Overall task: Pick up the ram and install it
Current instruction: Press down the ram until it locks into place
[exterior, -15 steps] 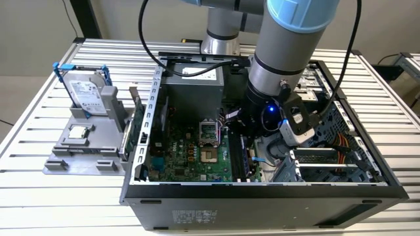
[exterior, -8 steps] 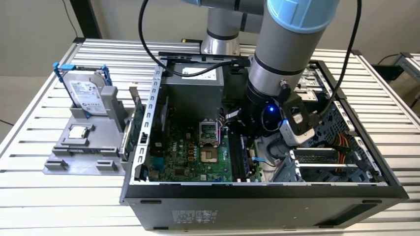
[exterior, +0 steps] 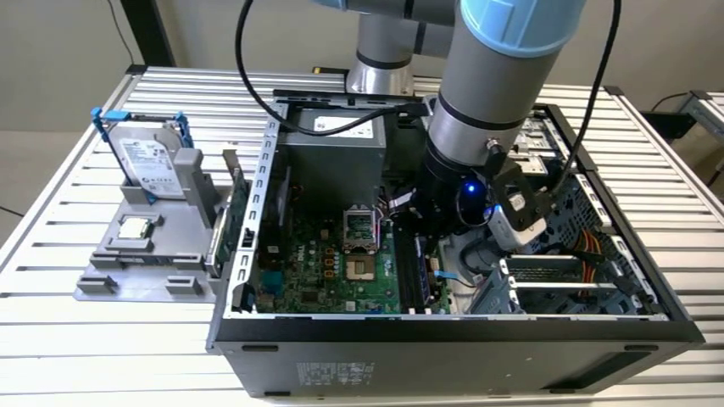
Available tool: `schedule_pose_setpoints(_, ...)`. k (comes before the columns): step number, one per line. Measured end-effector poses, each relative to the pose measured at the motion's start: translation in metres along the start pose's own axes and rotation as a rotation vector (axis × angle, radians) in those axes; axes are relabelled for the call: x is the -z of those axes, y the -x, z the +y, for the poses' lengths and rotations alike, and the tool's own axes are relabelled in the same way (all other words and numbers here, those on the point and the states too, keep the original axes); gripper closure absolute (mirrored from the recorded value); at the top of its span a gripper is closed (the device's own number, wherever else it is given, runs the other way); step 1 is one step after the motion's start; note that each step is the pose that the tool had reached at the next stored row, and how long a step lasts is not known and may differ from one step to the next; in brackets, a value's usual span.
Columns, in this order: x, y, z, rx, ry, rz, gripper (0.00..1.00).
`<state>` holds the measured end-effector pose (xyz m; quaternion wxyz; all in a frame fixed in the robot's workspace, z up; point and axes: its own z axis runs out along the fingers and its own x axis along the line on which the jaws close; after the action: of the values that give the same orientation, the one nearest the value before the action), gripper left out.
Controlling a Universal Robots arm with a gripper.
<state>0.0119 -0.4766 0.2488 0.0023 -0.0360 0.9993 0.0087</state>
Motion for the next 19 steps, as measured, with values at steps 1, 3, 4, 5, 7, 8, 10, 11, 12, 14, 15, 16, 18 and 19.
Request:
schedule_pose_setpoints(1, 0.0, 0.0, 0.0, 0.014, 0.0001, 0.0002, 1.0)
schedule_pose_setpoints(3, 0.0, 0.0, 0.0, 0.04, 0.0002, 0.0007, 1.0)
schedule_pose_setpoints(4, 0.0, 0.0, 0.0, 0.053, 0.0003, 0.0009, 1.0)
schedule_pose_setpoints(5, 0.0, 0.0, 0.0, 0.066, 0.0004, 0.0011, 1.0)
schedule_pose_setpoints(7, -0.0001, 0.0, 0.0, 0.093, 0.0006, 0.0016, 1.0)
schedule_pose_setpoints(8, 0.0, 0.0, 0.0, 0.108, 0.0005, 0.0019, 1.0)
schedule_pose_setpoints(10, 0.0, -0.0001, 0.0, 0.133, 0.0007, 0.0023, 1.0)
schedule_pose_setpoints(11, 0.0, -0.0001, 0.0, 0.144, 0.0008, 0.0024, 1.0)
schedule_pose_setpoints(12, 0.0, -0.0001, 0.0, 0.152, 0.0008, 0.0026, 1.0)
schedule_pose_setpoints(14, -0.0001, -0.0002, 0.0, 0.173, 0.0009, 0.0029, 1.0)
schedule_pose_setpoints(15, 0.0, -0.0002, 0.0, 0.185, 0.0009, 0.0032, 1.0)
schedule_pose_setpoints(16, 0.0, -0.0002, 0.0, 0.197, 0.001, 0.0033, 1.0)
schedule_pose_setpoints(18, 0.0, -0.0003, 0.0, 0.255, 0.0012, 0.0044, 1.0)
schedule_pose_setpoints(19, 0.0, -0.0003, 0.0, 0.262, 0.0012, 0.0045, 1.0)
